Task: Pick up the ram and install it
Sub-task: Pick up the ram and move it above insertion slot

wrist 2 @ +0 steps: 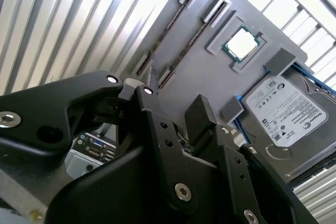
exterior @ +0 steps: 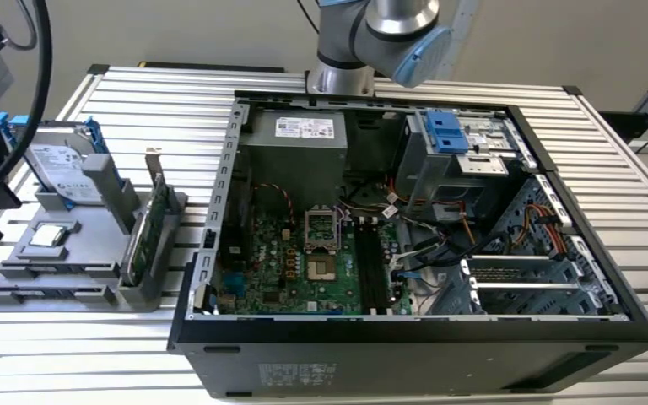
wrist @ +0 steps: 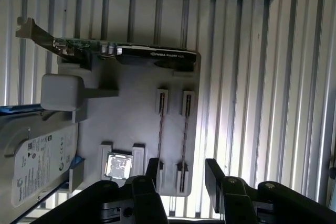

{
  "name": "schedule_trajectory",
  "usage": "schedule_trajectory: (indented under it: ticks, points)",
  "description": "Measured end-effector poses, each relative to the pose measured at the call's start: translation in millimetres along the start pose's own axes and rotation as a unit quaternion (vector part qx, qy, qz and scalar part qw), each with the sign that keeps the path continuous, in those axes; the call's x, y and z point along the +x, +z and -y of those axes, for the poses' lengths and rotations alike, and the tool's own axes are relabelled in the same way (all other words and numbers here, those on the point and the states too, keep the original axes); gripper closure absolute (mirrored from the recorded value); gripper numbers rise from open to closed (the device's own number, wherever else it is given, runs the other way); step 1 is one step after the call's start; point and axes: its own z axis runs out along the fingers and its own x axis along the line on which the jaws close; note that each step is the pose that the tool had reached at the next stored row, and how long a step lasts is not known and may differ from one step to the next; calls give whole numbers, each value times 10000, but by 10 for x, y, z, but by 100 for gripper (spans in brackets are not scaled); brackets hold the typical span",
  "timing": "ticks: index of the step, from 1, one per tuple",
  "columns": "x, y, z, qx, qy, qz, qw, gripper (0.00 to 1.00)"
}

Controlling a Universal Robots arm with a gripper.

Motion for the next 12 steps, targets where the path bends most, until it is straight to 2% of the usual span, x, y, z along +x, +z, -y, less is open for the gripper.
schedule_trajectory:
  ticks: [12]
  points:
    - [2, 92, 3, 7, 7, 1, 10000, 0]
